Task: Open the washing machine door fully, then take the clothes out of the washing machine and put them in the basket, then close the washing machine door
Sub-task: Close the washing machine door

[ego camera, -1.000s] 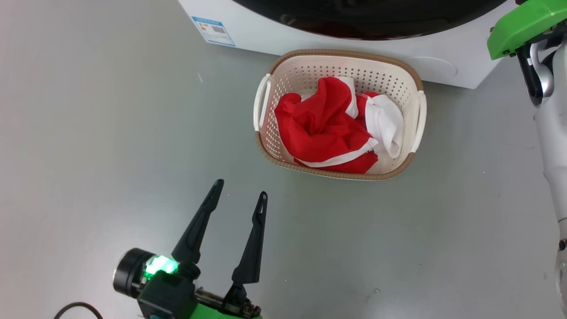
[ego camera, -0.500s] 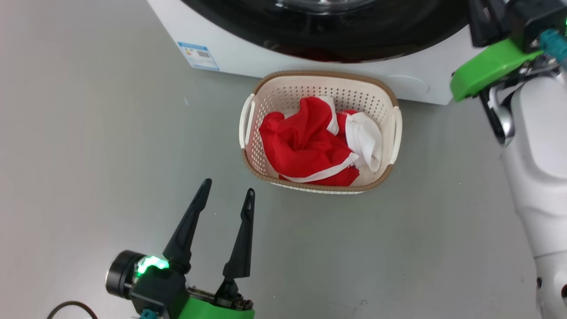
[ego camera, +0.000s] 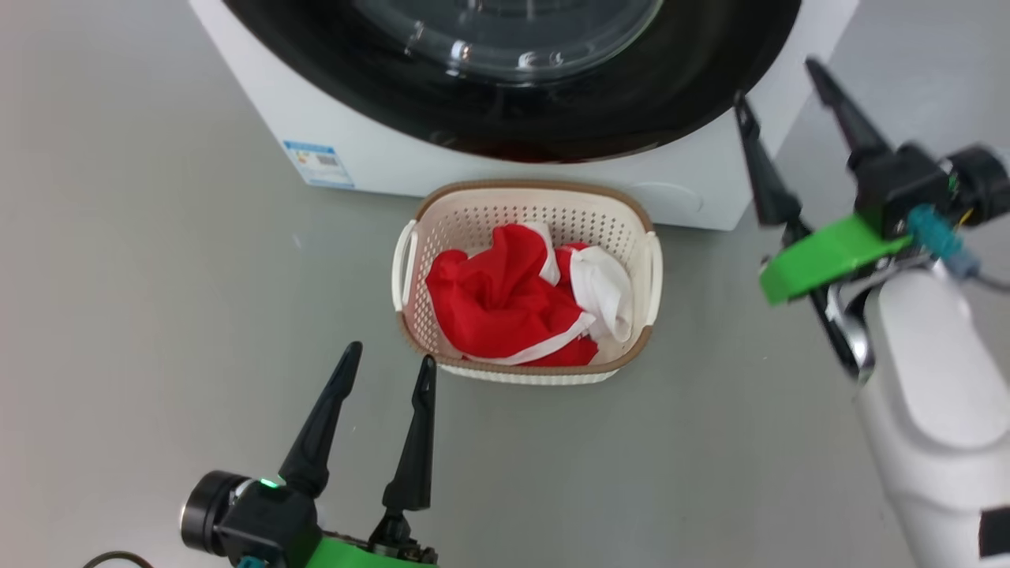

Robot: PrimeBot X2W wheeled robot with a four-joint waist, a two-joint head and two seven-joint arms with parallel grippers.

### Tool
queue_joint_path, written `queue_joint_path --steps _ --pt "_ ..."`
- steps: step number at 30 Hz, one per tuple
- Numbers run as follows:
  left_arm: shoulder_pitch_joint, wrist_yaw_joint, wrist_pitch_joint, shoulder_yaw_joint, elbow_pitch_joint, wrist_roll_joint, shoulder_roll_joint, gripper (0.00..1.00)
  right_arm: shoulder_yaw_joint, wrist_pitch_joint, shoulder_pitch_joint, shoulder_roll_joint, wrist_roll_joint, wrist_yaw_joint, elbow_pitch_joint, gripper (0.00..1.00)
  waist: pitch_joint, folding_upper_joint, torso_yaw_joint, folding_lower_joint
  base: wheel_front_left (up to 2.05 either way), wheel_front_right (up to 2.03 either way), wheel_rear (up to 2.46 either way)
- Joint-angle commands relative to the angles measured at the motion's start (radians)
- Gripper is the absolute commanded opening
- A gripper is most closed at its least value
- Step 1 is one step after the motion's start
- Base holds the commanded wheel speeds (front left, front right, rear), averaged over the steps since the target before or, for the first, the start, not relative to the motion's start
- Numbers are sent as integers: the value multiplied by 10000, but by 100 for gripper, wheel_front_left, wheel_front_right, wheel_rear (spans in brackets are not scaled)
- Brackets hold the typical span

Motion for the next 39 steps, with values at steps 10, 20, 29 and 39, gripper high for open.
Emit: queue_joint_path --steps 10,20,29,39 --pt "400 99 -75 484 -254 -135 249 100 -214 -34 2012 436 81 -38 -1322 100 -936 0 -678 0 0 0 0" --pt "720 188 -99 635 -431 -192 336 100 -641 117 3628 606 -102 -38 -2541 100 -1328 0 -1121 0 0 0 0" --pt "1151 331 -110 821 -437 -260 470 100 -935 300 5215 689 208 -38 -3549 100 -1926 0 -1525 0 0 0 0" --pt "1707 591 -108 1038 -536 -291 684 100 -1241 424 6403 693 752 -38 -4433 100 -2522 0 -1739 0 0 0 0"
